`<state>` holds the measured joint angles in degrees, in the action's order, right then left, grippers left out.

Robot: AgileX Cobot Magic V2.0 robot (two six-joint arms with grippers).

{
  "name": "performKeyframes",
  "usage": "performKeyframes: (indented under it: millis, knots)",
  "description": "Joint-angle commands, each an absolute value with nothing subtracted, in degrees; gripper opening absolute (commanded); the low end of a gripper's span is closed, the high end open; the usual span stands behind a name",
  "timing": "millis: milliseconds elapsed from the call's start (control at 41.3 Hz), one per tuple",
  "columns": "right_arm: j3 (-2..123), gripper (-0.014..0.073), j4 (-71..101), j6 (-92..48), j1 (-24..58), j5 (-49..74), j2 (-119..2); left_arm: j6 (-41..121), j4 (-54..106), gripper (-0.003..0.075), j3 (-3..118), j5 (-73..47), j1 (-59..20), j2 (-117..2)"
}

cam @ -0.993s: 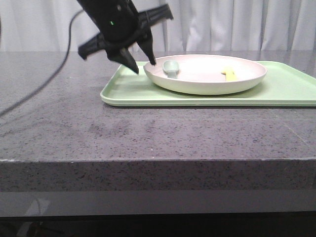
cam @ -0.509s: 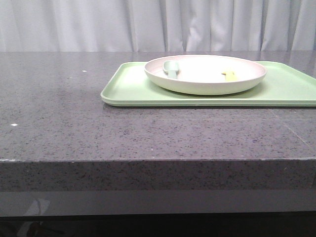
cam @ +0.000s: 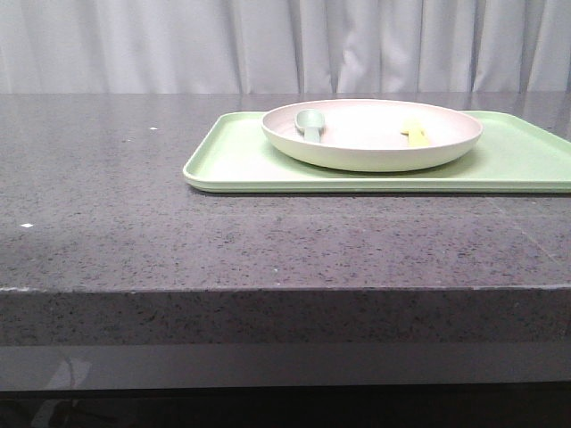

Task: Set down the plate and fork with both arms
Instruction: 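Open the left gripper and withdraw it from the plate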

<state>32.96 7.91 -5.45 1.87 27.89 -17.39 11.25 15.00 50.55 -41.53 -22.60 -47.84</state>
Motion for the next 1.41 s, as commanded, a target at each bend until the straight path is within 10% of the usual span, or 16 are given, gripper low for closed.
performKeyframes:
  millis: [0,848,1381]
  knots:
    - [34.9,0.0489,8.0,-6.3,2.0,23.3,-18.4,11.6,16.4,0.0283,48.6,-37.9,-22.4,-42.8]
    - [62.5,0.0489,32.7,-29.0,7.3,56.7,-50.7,11.6,16.4,0.0283,45.3,-38.0,-22.4,-37.8]
    - [81.4,0.0486,1.9,0.7,18.2,57.3,-75.8,11.6,16.4,0.0283,45.3,-38.0,-22.4,-37.8]
